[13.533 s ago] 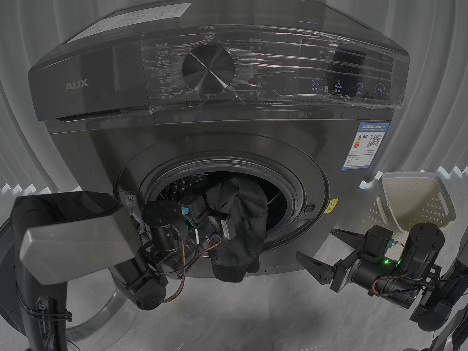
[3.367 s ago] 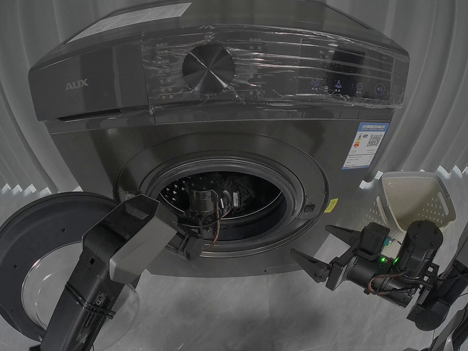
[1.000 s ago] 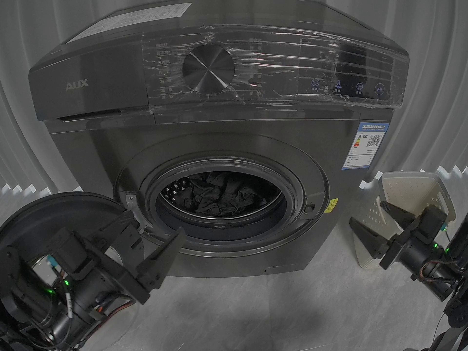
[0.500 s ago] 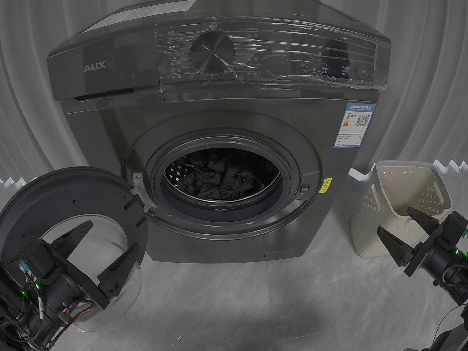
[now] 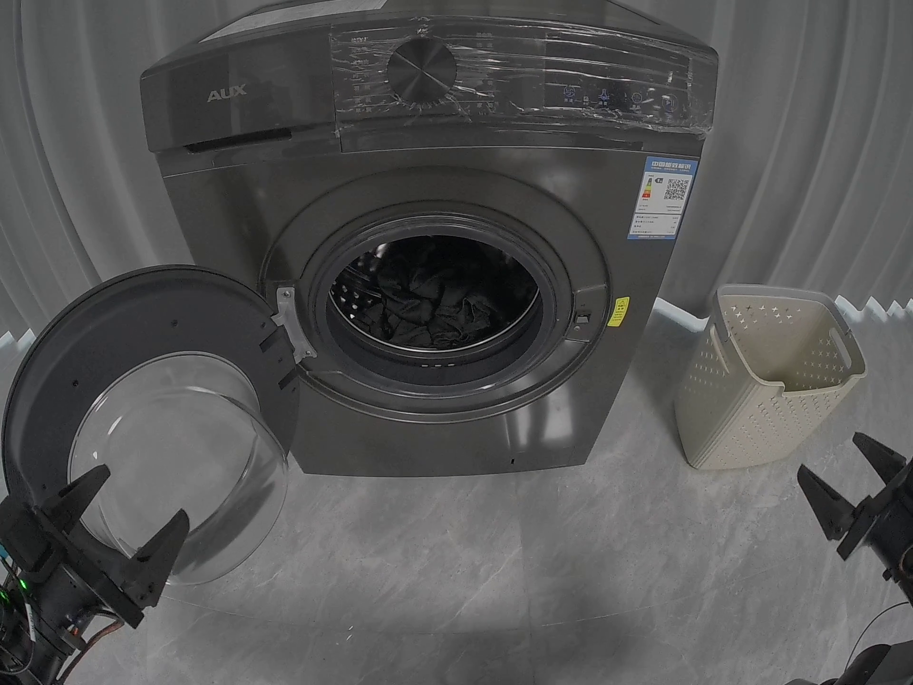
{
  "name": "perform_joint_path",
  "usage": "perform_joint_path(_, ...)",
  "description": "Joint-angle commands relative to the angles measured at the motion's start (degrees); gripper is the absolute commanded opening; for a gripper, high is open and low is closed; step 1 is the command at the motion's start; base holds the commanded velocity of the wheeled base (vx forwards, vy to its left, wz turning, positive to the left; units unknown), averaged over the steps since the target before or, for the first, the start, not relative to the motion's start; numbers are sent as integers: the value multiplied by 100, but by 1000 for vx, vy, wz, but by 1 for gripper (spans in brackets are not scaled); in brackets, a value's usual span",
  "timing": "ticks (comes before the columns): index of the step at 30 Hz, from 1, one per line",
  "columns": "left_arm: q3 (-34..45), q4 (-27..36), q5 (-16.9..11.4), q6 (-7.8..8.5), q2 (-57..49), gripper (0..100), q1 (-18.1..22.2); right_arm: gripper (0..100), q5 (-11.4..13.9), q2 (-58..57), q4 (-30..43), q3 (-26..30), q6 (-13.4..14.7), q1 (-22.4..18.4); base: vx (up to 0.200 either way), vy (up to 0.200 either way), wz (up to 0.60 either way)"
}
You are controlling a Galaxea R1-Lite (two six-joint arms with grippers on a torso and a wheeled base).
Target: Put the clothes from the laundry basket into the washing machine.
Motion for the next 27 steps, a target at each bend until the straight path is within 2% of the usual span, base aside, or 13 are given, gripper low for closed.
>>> perform_joint_path(1, 99, 1648, -76, -252, -1955, 100, 814, 100, 16, -2440, 1987, 99, -187, -716, 0, 0, 0)
perform_joint_path(4, 99, 2078, -155, -331, -2517, 100, 1017, 100, 183, -3512, 2769, 55, -380, -1041, 0, 0, 0)
perform_joint_path(5, 99, 2078, -155, -331, -2517, 100, 1017, 100, 192, -3547, 2804, 46, -389, -1059, 0, 0, 0)
perform_joint_path(6, 99, 2281, -147, -340, -2658, 100, 1210, 100, 324, -3995, 3287, -24, -398, -1244, 0, 0, 0)
perform_joint_path(10, 99, 2615, -190, -296, -2983, 100, 1553, 100, 403, -4725, 3964, -33, -407, -1446, 0, 0, 0)
perform_joint_path(12, 99, 3028, -261, -305, -3273, 100, 1816, 100, 763, -5138, 4492, 99, -336, -1630, 0, 0, 0)
perform_joint_path(14, 99, 3344, -410, -331, -3519, 100, 2001, 100, 1176, -5279, 4615, 37, -196, -1824, 0, 0, 0)
perform_joint_path(15, 99, 3485, -481, -349, -3616, 100, 2089, 100, 1247, -5279, 4606, 46, -125, -1806, 0, 0, 0)
perform_joint_path(17, 99, 3757, -621, -340, -3791, 100, 2247, 100, 1176, -5279, 4606, 55, -55, -1806, 0, 0, 0)
perform_joint_path(20, 99, 4126, -920, -287, -4213, 100, 2792, 100, 921, -5279, 4606, 55, -38, -1806, 0, 0, 0)
perform_joint_path(23, 99, 4091, -823, -103, -4231, 100, 2906, 100, 913, -5279, 4553, 64, -64, -1815, 0, 0, 0)
perform_joint_path(25, 99, 4091, -771, -32, -4231, 100, 2906, 100, 508, -5279, 4535, 72, -292, -1815, 0, 0, 0)
perform_joint_path(27, 99, 4091, -850, -76, -4231, 100, 2915, 100, 236, -5279, 4562, 99, -117, -1824, 0, 0, 0)
